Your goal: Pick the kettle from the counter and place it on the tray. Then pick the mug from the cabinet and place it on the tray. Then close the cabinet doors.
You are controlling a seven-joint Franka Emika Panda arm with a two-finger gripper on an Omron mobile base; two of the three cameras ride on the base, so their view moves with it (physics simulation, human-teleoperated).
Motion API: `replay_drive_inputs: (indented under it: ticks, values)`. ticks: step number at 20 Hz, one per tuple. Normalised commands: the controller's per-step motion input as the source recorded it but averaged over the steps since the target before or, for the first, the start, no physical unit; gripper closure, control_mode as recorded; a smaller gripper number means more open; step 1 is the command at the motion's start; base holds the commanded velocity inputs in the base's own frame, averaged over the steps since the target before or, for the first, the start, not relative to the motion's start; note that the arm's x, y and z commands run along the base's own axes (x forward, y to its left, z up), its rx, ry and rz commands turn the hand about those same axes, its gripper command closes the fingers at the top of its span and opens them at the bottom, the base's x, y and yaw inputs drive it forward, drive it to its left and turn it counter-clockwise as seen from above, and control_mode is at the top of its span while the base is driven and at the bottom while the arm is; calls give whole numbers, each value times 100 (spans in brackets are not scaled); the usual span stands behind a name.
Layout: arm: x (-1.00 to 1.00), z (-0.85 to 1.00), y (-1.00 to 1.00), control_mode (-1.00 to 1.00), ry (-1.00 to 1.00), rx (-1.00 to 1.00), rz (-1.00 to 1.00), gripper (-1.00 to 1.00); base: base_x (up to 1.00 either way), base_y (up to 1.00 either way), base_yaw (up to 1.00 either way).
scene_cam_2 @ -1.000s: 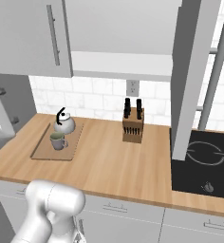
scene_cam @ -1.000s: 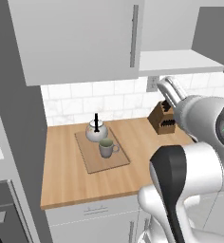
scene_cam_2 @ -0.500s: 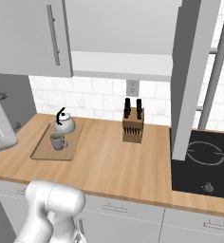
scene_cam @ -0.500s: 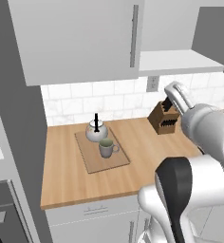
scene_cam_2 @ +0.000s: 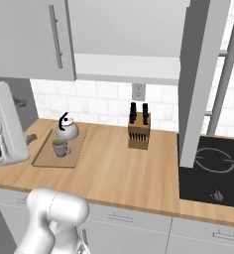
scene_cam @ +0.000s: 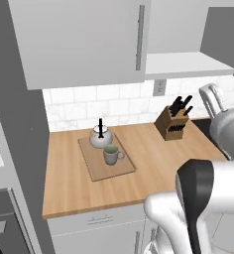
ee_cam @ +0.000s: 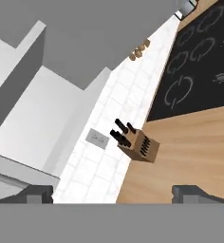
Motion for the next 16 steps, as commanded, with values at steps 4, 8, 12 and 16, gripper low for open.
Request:
replay_drive_inputs:
  ticks: [4,8,12,16]
  values:
    - [-8,0,-72,-100,-10,18,-17,-100,0,0,0]
    - [-1,0,-69,-100,-3,12,-12,-100,0,0,0]
    - [0,-1,-65,-100,0,6,-18,-100,0,0,0]
    - [3,-5,-82,-100,0,9,-24,-100,0,0,0]
